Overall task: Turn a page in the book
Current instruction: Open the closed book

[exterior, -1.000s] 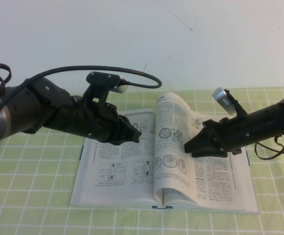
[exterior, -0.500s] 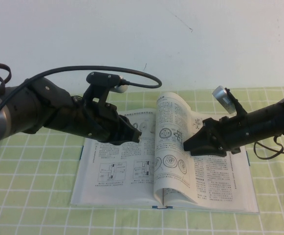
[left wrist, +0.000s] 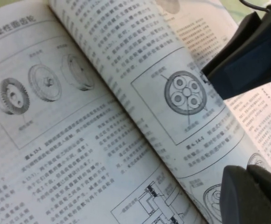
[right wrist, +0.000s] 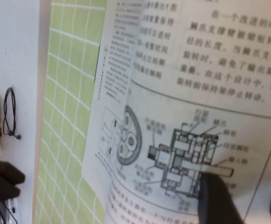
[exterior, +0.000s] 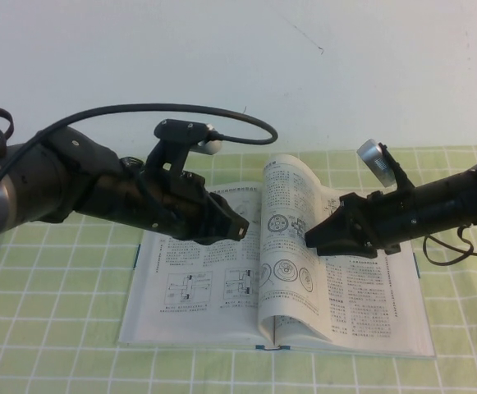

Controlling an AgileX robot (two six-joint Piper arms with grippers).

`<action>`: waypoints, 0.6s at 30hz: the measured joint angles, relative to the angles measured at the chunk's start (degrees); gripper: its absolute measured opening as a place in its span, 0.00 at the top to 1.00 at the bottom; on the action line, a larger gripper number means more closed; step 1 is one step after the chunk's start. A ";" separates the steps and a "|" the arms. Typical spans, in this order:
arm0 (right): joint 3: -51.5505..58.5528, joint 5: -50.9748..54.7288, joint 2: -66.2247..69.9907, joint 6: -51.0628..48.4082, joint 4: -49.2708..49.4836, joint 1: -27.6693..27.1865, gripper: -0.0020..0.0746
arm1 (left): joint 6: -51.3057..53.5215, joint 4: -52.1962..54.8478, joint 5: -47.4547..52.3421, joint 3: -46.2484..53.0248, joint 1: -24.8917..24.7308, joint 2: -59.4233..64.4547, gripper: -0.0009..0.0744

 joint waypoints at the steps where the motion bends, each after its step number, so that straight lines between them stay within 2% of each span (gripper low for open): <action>1: 0.00 0.00 0.00 -0.03 0.00 0.00 0.63 | 0.00 0.16 0.34 -0.13 -0.20 0.01 0.99; 5: 0.00 0.00 0.00 -0.36 0.20 0.22 0.64 | 0.12 2.96 0.33 -2.24 -2.24 0.01 0.99; 11: -0.57 0.00 0.00 -1.58 0.20 1.86 0.74 | -0.64 8.61 -0.11 -5.63 -8.17 0.01 0.99; 18: -0.91 -1.45 0.00 -1.67 -0.88 3.04 0.77 | -3.25 13.46 -0.11 -7.28 -11.99 -0.10 0.99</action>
